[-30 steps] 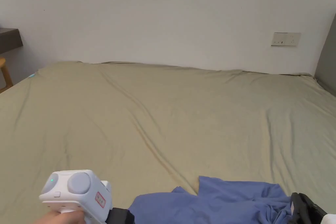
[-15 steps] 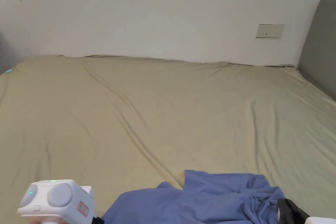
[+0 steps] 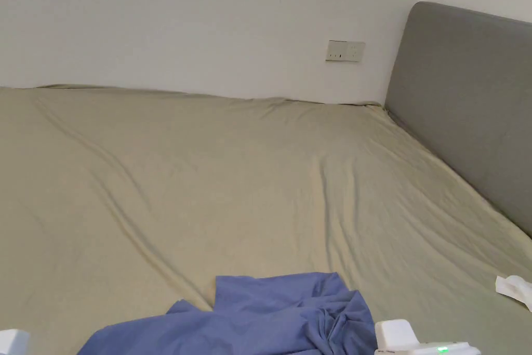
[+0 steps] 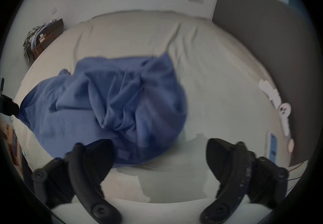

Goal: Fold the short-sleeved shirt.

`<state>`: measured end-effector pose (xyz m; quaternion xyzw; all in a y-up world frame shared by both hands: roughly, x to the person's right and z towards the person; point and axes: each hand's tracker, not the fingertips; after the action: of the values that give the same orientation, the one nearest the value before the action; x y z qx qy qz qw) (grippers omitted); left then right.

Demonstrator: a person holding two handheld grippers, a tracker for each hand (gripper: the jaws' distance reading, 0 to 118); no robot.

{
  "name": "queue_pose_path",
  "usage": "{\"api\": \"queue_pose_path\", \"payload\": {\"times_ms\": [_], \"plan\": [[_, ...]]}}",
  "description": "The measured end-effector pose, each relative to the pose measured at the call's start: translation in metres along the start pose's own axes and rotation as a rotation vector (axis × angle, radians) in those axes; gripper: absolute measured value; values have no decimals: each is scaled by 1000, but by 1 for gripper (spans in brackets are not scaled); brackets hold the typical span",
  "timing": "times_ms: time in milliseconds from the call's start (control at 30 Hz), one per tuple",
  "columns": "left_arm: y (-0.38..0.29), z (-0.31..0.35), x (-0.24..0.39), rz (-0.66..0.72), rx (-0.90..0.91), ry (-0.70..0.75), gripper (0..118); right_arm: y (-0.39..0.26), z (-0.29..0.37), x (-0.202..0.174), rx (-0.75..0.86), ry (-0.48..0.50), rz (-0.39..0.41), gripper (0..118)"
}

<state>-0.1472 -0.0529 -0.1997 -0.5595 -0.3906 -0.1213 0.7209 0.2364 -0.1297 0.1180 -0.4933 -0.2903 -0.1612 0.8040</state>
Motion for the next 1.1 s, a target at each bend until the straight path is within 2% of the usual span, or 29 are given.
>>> {"api": "queue_pose_path", "payload": {"times_ms": [33,67,133,167,200,233,267,300,333,400,500,567,667,767,800,867,967,1100], "plan": [[-1,-2,0,5,-8,4,2,0,-8,1,-21,28,-10,88],[-2,-5,0,7,-14,5,2,-2,-1,-18,-48,49,-31,82],[-3,-7,-1,12,-17,4,2,-4,0,-36,-58,44,-46,78],[-3,-8,-1,17,-20,4,2,-5,6,-43,-36,27,-47,64],[-4,-7,-1,18,-16,0,2,5,-8,-12,-13,33,-47,35],[-5,-6,0,19,-11,-5,2,7,-6,-5,29,83,-52,8],[-3,-5,-2,22,-4,-10,2,8,-2,-1,67,145,-71,8],[-3,-2,-2,23,5,-17,2,11,2,2,77,123,-75,8],[-3,0,-1,22,23,-24,2,-1,15,-26,110,80,-57,8],[-6,8,2,12,106,-26,2,-11,26,-36,213,47,-29,7],[-28,25,13,-11,354,-4,2,-27,34,-38,354,32,-73,7],[-53,33,23,-15,613,-11,2,-42,42,-44,503,2,-122,7],[-87,19,43,-76,964,124,2,-64,51,-72,746,-88,-102,7],[-87,3,62,-69,1068,181,2,-67,57,-96,844,-114,-147,7],[-78,0,67,-56,1083,173,2,-63,63,-102,866,-138,-142,7],[-63,13,74,-18,1115,154,2,-49,79,-109,903,-123,-119,7],[-41,47,84,-32,1253,167,2,-18,114,-117,1004,-123,-47,7],[-14,105,97,-42,1450,206,2,28,183,-121,1171,-142,-24,7]]}}
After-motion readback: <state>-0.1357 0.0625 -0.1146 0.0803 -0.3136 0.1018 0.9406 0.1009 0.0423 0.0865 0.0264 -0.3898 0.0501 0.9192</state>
